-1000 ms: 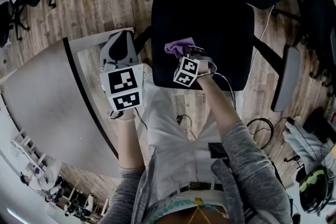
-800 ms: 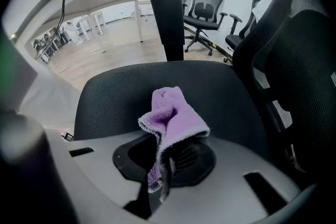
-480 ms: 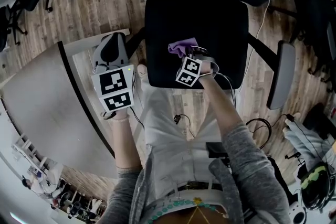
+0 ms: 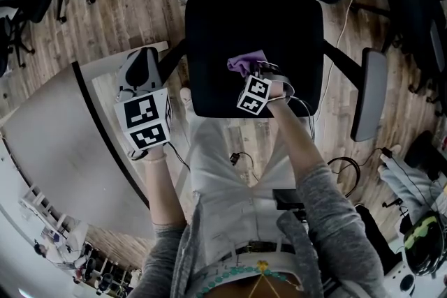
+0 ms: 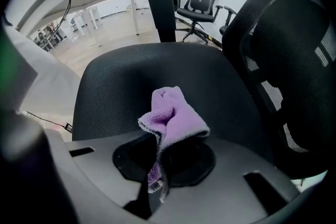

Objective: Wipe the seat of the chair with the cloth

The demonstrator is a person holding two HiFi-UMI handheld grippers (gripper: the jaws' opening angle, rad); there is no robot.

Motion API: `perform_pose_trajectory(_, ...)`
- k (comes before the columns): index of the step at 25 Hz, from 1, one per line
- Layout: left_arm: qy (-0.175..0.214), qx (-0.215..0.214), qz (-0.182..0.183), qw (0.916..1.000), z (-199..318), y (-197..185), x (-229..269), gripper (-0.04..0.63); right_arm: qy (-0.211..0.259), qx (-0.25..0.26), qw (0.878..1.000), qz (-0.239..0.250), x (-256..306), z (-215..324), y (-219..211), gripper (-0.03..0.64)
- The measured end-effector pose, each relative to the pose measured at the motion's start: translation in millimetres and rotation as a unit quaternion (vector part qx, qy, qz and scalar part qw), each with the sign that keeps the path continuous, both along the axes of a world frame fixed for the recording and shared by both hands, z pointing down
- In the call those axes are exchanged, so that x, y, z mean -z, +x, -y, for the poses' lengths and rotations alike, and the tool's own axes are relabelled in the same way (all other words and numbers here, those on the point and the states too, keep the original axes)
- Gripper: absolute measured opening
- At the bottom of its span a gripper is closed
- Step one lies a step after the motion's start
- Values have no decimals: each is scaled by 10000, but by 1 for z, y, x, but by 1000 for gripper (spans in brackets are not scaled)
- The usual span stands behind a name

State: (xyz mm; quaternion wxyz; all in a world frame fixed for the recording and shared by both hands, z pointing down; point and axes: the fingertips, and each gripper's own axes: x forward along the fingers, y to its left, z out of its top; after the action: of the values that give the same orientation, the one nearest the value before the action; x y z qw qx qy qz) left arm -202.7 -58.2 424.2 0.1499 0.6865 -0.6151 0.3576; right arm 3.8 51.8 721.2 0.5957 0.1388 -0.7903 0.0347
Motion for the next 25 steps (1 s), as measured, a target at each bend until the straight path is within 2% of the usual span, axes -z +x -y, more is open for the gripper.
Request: perform_pose_trajectory(25, -7, 22, 83, 10000, 1, 3, 2, 8, -52, -449, 9982, -389, 0, -3, 87, 48)
